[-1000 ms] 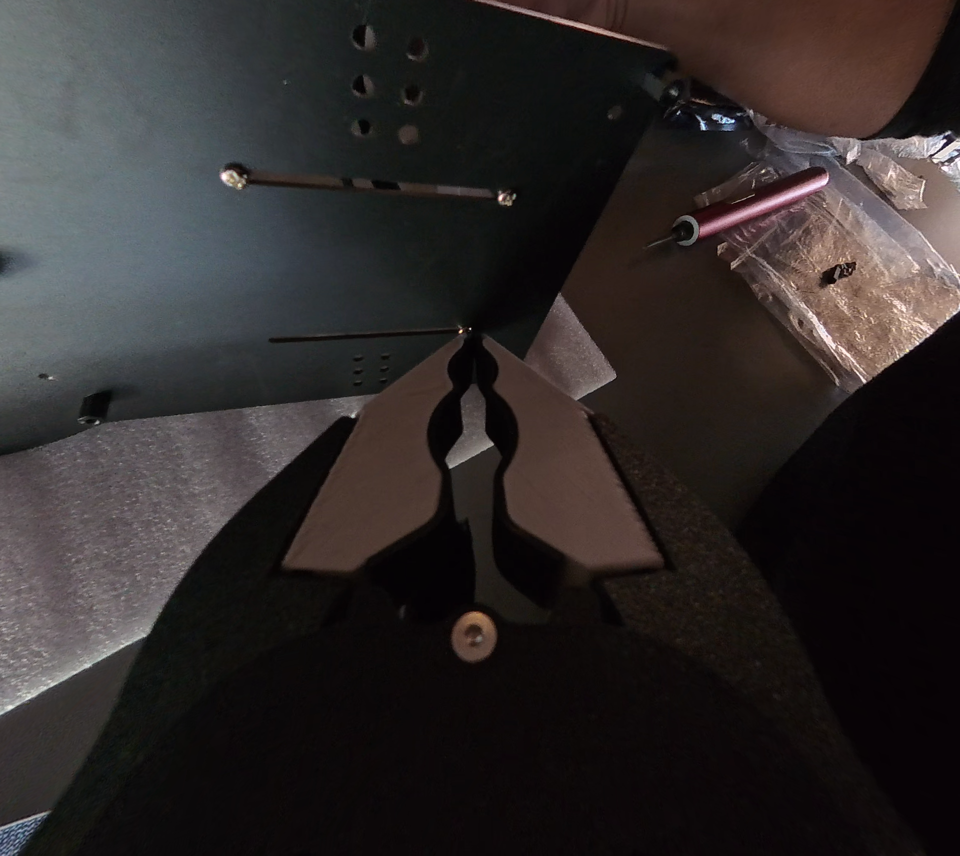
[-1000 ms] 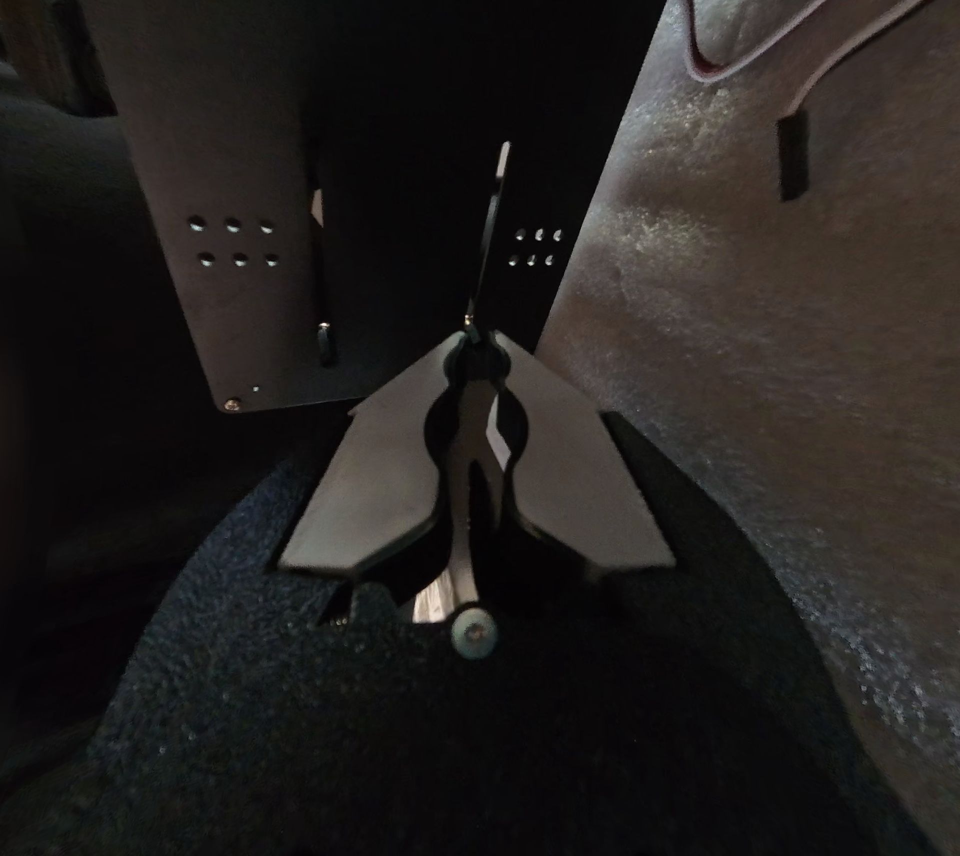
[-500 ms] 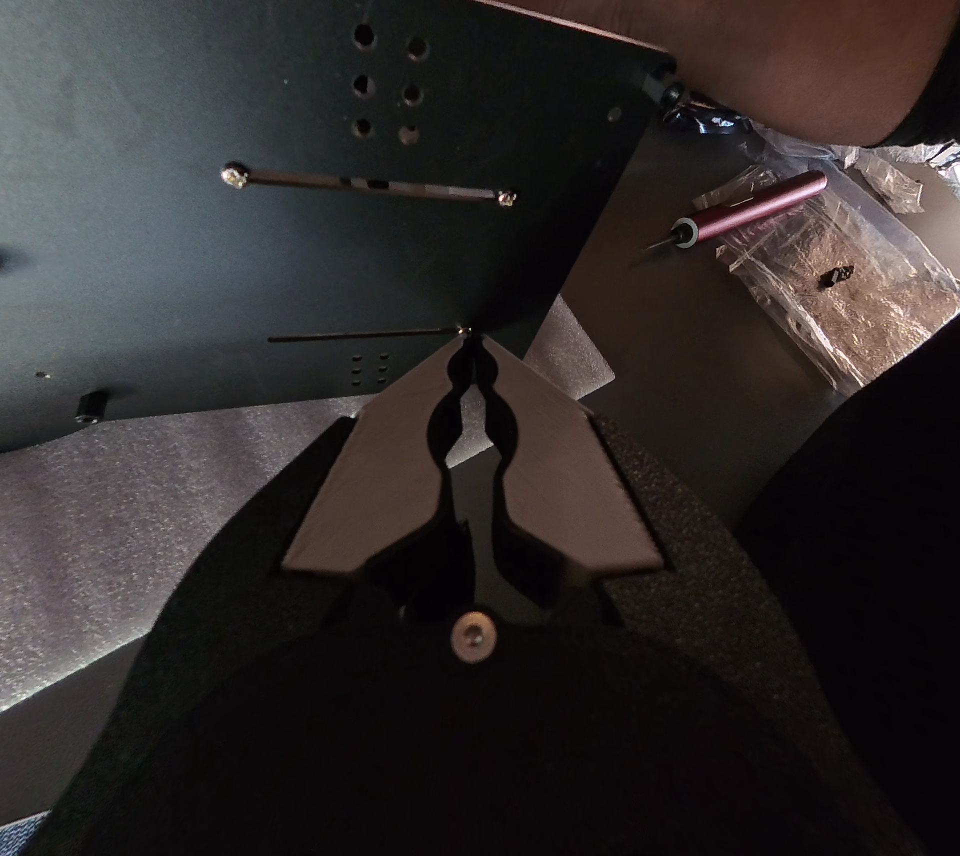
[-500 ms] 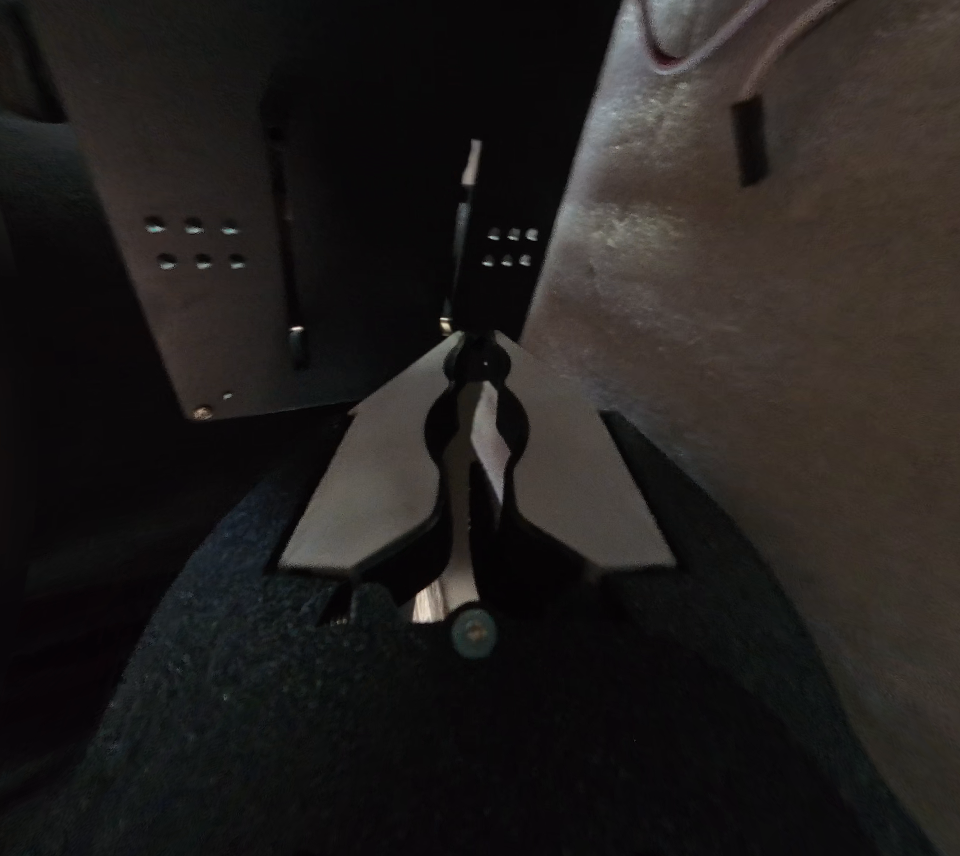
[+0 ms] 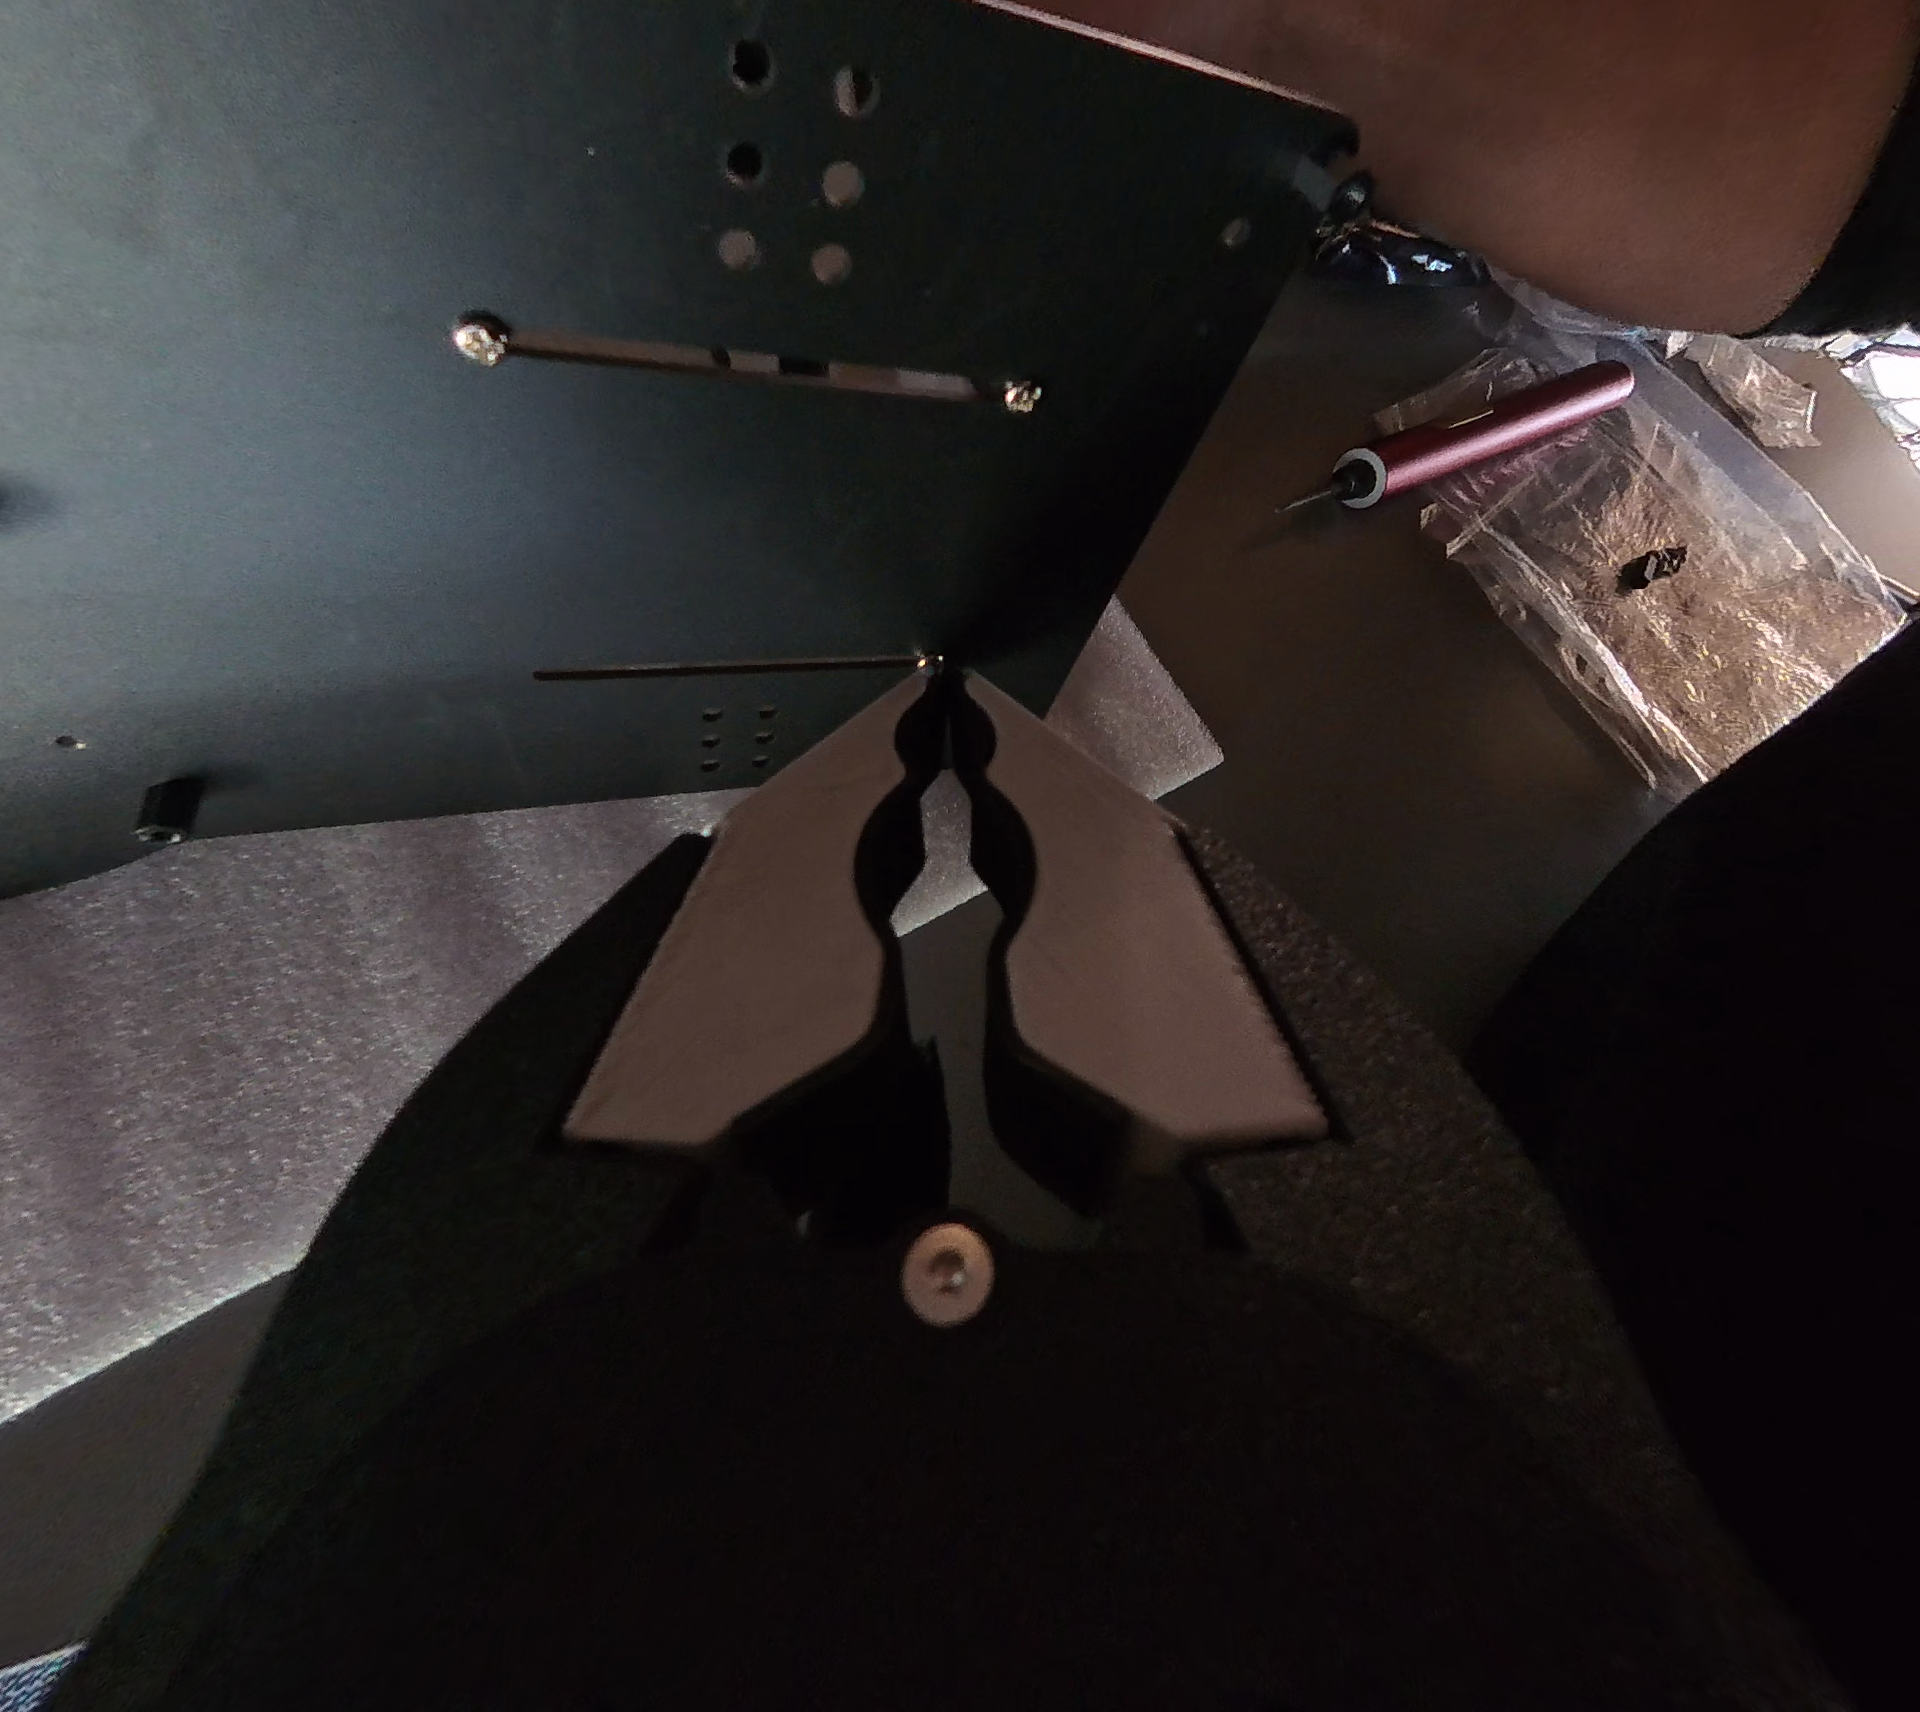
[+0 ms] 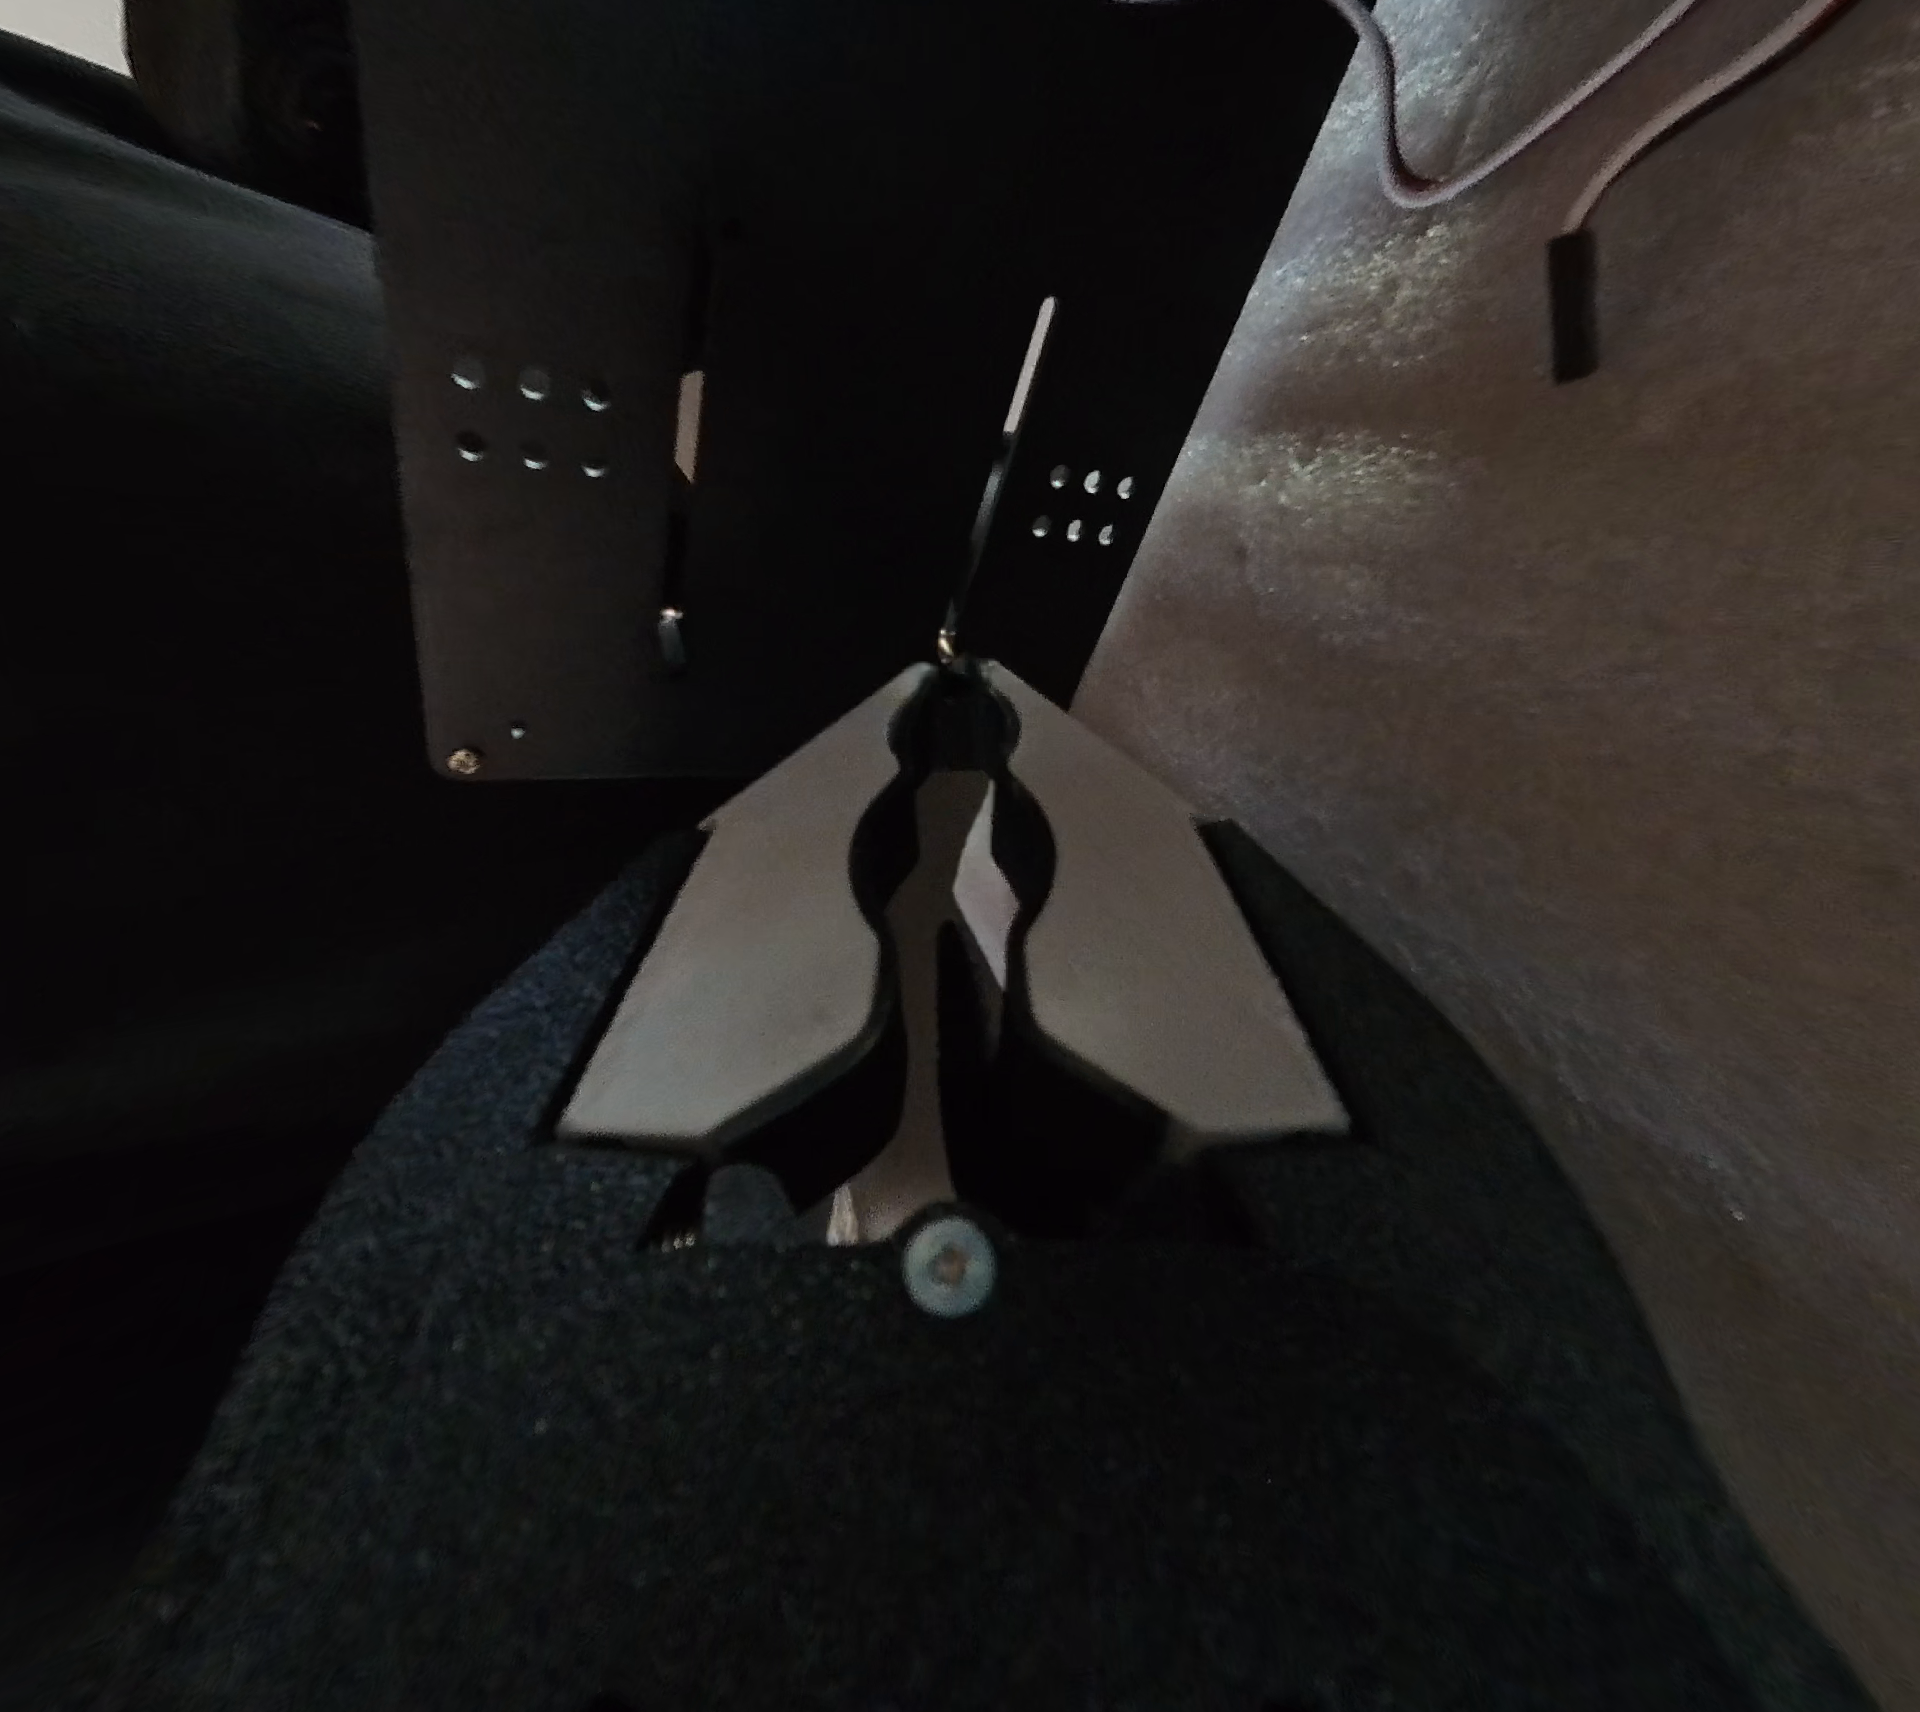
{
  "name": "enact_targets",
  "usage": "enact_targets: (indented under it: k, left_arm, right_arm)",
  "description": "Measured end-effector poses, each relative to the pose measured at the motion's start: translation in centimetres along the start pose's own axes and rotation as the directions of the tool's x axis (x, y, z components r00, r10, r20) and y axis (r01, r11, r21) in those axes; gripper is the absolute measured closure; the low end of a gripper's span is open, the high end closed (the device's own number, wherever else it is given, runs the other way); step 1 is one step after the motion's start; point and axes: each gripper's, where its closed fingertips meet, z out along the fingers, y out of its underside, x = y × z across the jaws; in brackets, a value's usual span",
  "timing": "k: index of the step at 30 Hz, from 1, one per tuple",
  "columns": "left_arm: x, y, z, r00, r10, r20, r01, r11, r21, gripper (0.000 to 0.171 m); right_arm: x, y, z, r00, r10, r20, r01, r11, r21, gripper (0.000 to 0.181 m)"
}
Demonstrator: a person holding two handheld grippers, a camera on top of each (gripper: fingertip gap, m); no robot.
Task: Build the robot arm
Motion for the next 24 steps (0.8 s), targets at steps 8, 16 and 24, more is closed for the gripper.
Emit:
enact_targets:
  k: [8,16,24]
  left_arm:
    - [0.0,0.0,0.0,1.000,-0.007,-0.005,0.007,1.000,0.004,0.171]
    - [-0.1,0.1,-0.1,1.000,-0.005,-0.001,0.005,1.000,0.003,0.171]
    - [-0.1,0.1,-0.1,1.000,-0.022,-0.013,0.022,1.000,0.007,0.171]
  right_arm:
    - [-0.3,0.0,0.1,0.999,-0.036,-0.001,0.036,0.999,0.008,0.176]
    - [-0.3,0.4,0.2,0.999,-0.053,0.000,0.053,0.999,-0.009,0.176]
    - [0.1,0.9,0.5,0.866,-0.481,-0.136,0.460,0.873,-0.160,0.176]
